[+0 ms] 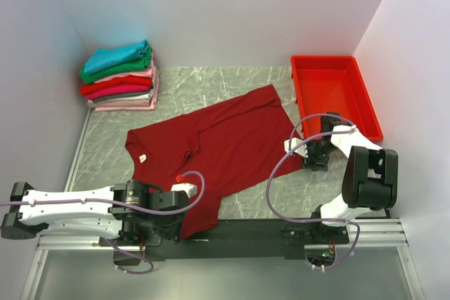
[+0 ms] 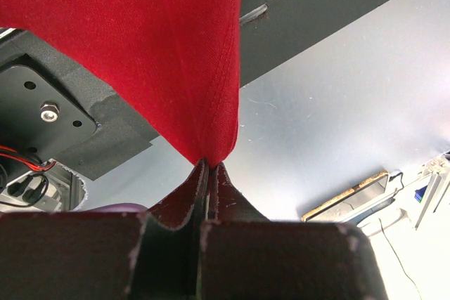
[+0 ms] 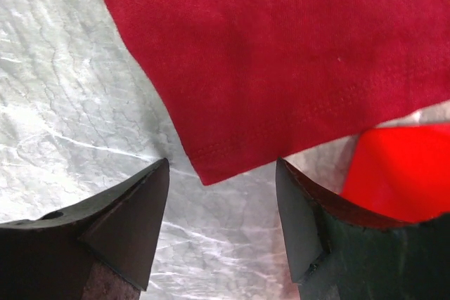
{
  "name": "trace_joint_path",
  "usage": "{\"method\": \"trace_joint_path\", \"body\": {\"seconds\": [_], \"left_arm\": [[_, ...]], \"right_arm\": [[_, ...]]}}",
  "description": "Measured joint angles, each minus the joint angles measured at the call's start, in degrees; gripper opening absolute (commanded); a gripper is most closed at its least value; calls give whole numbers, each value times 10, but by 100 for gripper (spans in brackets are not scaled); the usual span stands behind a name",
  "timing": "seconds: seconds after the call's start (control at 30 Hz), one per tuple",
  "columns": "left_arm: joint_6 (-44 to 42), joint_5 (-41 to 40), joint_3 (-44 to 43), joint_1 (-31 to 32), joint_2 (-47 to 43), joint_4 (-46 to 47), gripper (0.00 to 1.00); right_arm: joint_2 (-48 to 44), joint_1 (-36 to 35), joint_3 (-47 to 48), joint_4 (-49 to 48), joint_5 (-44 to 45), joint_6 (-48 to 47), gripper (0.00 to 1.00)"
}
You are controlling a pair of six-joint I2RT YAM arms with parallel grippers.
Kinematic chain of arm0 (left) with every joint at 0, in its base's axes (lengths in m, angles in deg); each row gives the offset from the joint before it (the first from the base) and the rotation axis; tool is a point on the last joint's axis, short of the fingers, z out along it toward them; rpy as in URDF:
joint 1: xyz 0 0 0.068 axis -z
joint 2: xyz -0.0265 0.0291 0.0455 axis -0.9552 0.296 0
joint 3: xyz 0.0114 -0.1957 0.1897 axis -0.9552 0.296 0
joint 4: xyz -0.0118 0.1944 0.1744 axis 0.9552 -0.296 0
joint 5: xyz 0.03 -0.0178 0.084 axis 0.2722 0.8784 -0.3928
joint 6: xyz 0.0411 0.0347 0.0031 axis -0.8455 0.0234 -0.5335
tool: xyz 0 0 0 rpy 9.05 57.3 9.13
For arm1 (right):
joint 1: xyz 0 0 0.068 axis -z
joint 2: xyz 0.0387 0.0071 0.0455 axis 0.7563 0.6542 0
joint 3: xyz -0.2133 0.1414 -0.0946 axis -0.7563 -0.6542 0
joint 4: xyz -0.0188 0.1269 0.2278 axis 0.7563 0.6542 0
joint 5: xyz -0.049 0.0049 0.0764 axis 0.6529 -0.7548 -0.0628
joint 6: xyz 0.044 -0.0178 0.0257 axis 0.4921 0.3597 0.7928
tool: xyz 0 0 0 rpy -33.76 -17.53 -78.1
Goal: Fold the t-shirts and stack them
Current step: Fold the tshirt
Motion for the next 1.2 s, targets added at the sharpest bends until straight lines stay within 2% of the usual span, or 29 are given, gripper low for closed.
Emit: {"method": "trace_joint_path", "body": {"seconds": [0.13, 0.23, 0.33, 0.37, 0.57, 0.9, 1.0, 1.2], "left_arm": [[0, 0, 0, 0, 0, 0, 1], [0, 0, 0, 0, 0, 1, 1], [-2, 0, 0, 0, 1, 3, 1], [-2, 0, 0, 0, 1, 3, 1], [-3, 0, 0, 0, 1, 8, 1], [-13, -30, -34, -14, 5, 7, 1], [-16, -50, -53, -33, 1, 7, 0], [-46, -82, -78, -116, -16, 3, 0]], "right_arm": [[5, 0, 1, 0, 0, -14, 63], [14, 0, 8, 6, 1, -20, 54], [19, 0, 12, 8, 1, -26, 37], [19, 0, 12, 10, 1, -28, 27], [18, 0, 11, 9, -3, -39, 7], [5, -3, 45, 70, -47, -35, 3], [3, -8, 74, 87, -63, -28, 2], [4, -18, 125, 110, -85, 6, 2]]}}
